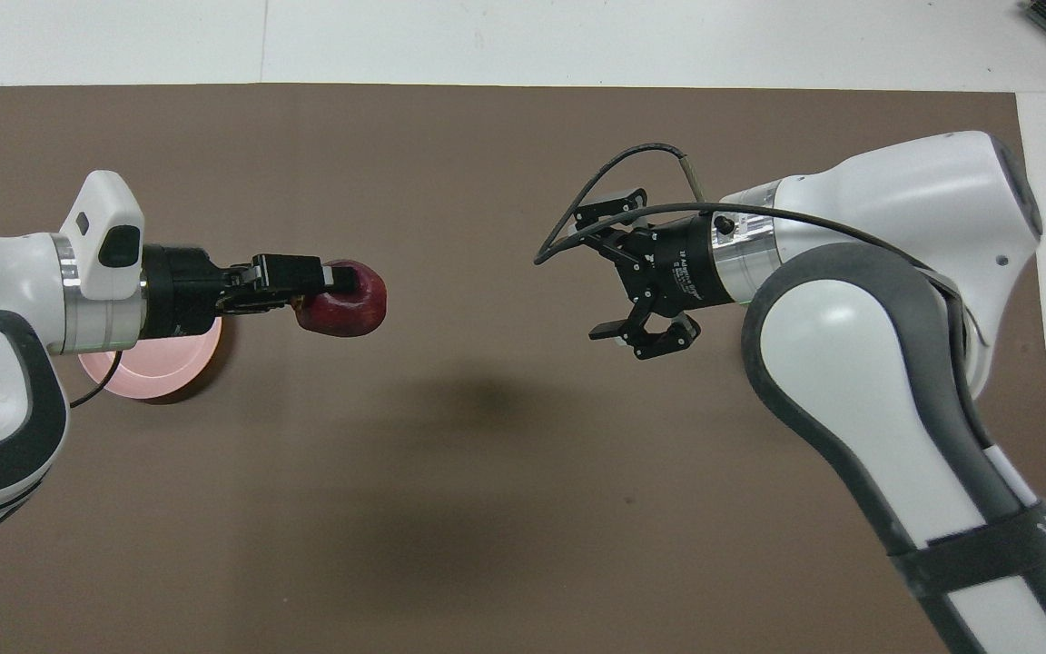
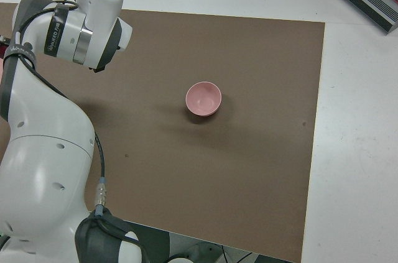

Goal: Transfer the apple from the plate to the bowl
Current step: 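Lift the apple with the left gripper while the right gripper approaches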

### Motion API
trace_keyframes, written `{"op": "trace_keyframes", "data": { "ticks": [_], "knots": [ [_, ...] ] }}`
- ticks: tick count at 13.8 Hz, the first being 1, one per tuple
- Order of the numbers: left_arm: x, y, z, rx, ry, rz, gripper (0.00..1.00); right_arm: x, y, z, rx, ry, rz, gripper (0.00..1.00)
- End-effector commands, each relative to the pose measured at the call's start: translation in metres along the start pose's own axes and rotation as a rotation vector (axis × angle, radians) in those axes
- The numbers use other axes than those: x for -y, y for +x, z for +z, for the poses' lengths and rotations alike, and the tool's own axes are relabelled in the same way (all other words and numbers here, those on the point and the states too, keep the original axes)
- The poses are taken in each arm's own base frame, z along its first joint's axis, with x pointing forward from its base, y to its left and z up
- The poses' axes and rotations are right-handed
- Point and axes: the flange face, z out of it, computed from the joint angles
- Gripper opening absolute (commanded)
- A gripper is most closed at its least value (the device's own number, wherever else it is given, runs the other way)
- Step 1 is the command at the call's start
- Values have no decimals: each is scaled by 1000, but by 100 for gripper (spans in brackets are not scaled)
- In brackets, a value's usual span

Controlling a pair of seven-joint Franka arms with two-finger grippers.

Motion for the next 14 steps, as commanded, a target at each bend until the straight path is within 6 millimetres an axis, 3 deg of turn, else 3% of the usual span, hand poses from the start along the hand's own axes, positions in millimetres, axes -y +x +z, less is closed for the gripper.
{"op": "trace_keyframes", "data": {
  "ticks": [1,3,6,10,12,14],
  "knots": [
    [-21,-9,11,-91,-15,-38,0,-9,-3,24,64,42,149,100],
    [-35,-16,24,-116,-11,-55,0,-10,-17,43,83,58,168,100],
    [-46,-29,35,-91,-15,-115,0,-8,-9,37,204,107,325,100],
    [-42,-43,40,-72,-4,-152,0,-1,-2,29,250,140,425,100],
    [-44,-43,41,-71,-1,-148,0,1,-3,48,247,120,445,100],
    [-44,-42,41,-72,0,-146,0,0,-6,51,252,106,441,100]
  ]
}}
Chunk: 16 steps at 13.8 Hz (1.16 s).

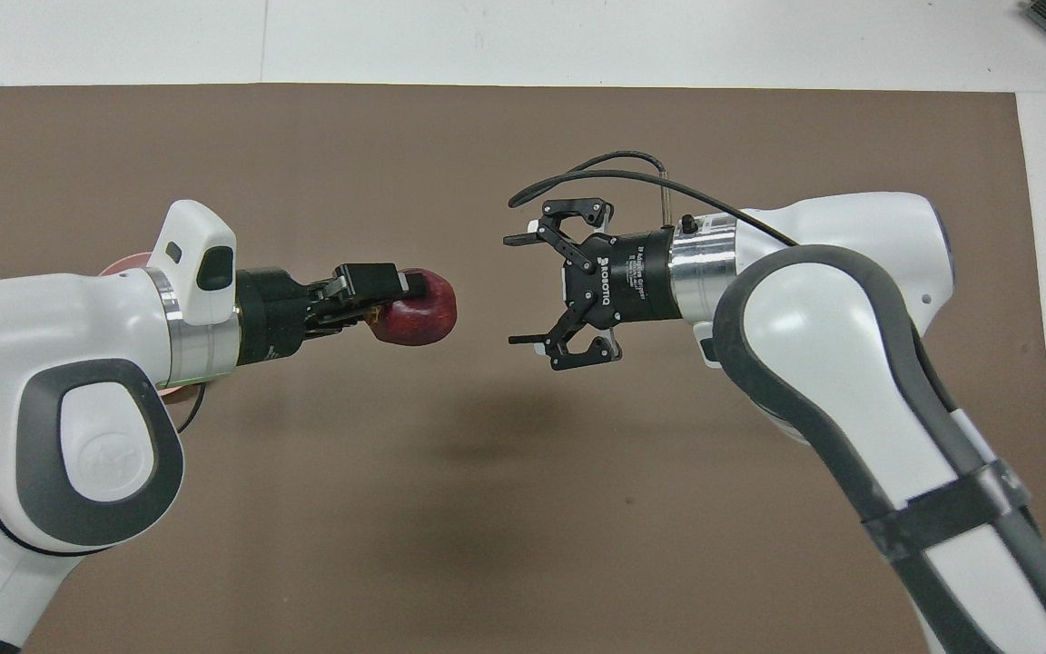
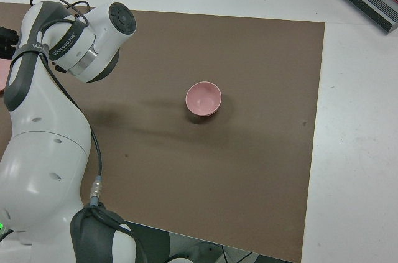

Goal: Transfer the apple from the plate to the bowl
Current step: 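Close the right gripper on the apple held by the left gripper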

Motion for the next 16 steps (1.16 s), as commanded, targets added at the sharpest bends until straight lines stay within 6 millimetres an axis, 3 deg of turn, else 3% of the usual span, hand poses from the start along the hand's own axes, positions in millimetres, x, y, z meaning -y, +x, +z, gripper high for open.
{"op": "trace_keyframes", "data": {
  "ticks": [1,8,16],
  "knots": [
    [-4,-8,-5,-21,-8,-11,0,3,-2,8,24,-9,28,100],
    [-12,-12,1,-10,-11,-86,0,-5,-22,32,7,9,34,100],
    [-22,-19,7,-9,-14,-102,0,-10,-28,47,-11,11,22,100]
  ]
}}
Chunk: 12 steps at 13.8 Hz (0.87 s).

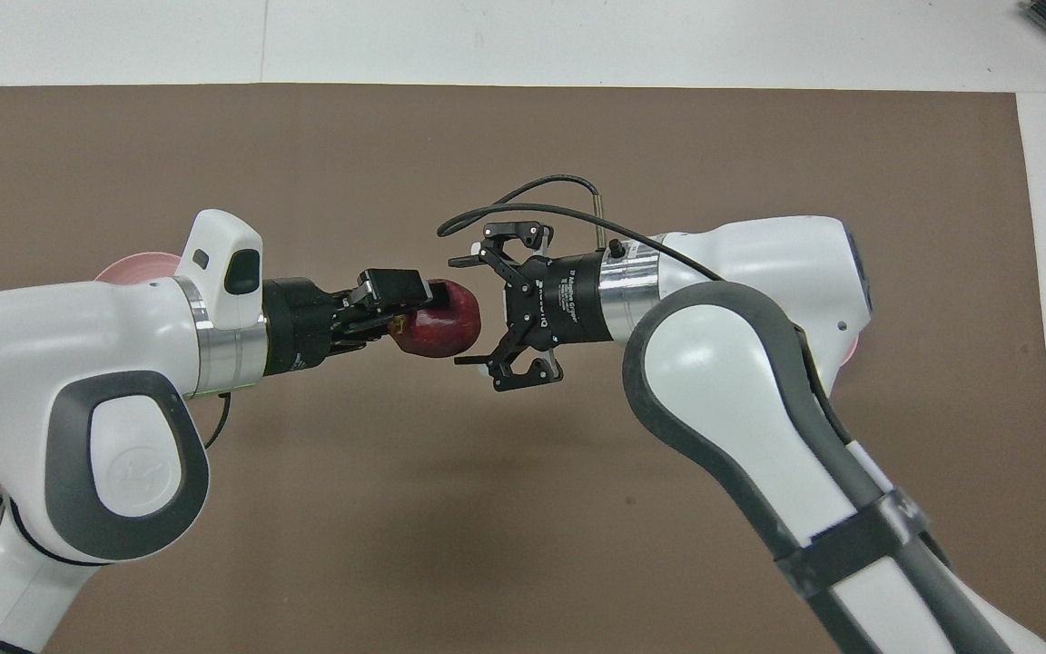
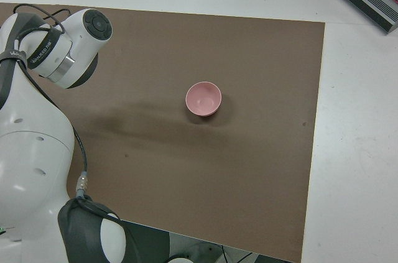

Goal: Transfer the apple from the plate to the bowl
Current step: 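Close the right gripper on the apple held by the left gripper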

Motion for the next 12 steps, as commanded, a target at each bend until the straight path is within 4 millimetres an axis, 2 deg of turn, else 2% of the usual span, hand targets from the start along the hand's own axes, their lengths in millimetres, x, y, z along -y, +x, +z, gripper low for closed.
{"op": "trace_keyframes", "data": {
  "ticks": [1,2,3,4,5,9,10,11,12],
  "knots": [
    [-7,-3,-6,-47,-16,-10,0,3,-3,3,6,15,24,100],
    [-7,-3,-6,-51,-17,-9,0,1,-3,3,2,12,21,100],
    [-8,-4,-5,-50,-17,-8,0,1,-3,3,2,12,20,67],
    [-8,-4,-5,-49,-17,-10,0,2,-3,2,3,18,24,25],
    [-8,-4,-5,-48,-18,-20,0,3,-3,2,8,22,27,0],
    [-12,-8,-2,-41,-19,-35,0,5,-5,2,10,26,23,0],
    [-12,-8,-2,-41,-19,-35,4,6,-5,1,11,27,20,0],
    [-12,-8,-2,-41,-19,-35,23,7,-4,0,11,27,15,0],
    [-12,-8,-2,-41,-19,-35,66,7,-4,0,9,26,11,0]
  ]
}}
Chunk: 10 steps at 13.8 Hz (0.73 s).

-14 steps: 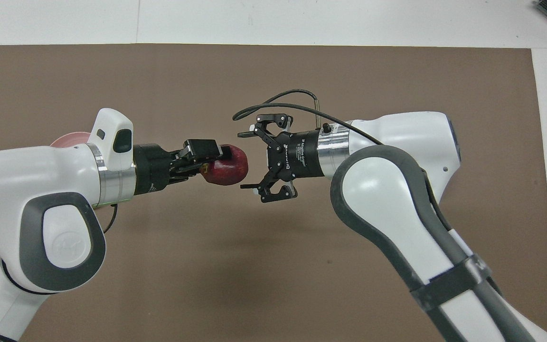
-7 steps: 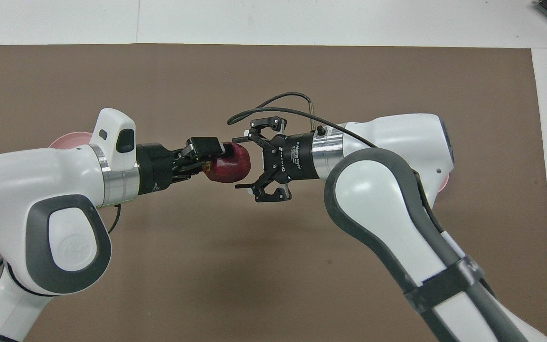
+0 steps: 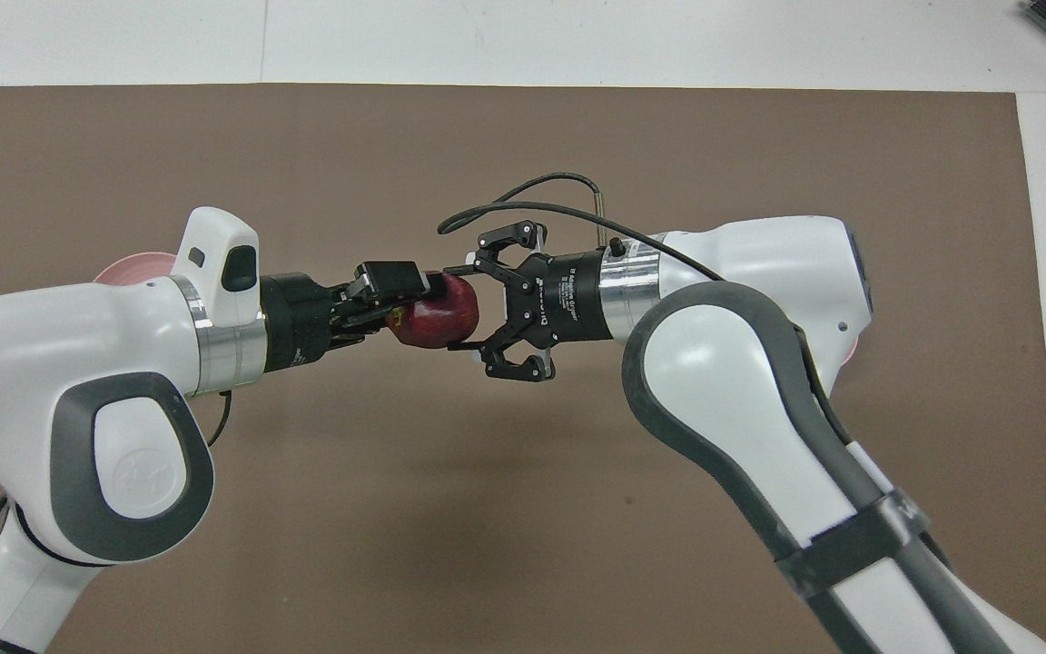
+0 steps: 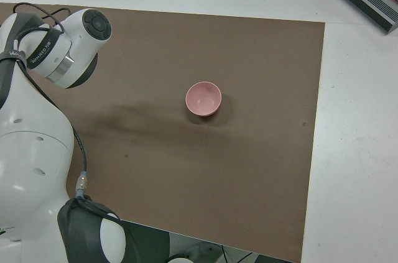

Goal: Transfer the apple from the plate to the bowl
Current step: 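Close the right gripper on the apple held by the left gripper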

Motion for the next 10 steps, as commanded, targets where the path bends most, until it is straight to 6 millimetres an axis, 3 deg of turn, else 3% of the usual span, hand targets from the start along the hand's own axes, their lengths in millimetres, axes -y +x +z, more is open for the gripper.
{"op": "trace_keyframes", "data": {
  "ticks": [1,2,10],
  "knots": [
    [-12,-10,-1,-7,-16,-24,95,6,-1,0,7,18,12,0],
    [-12,-10,-1,-7,-16,-26,100,6,-1,0,4,18,5,0],
    [-8,-7,-3,-2,-9,-15,100,13,18,-13,-15,40,-96,0]
  ]
}}
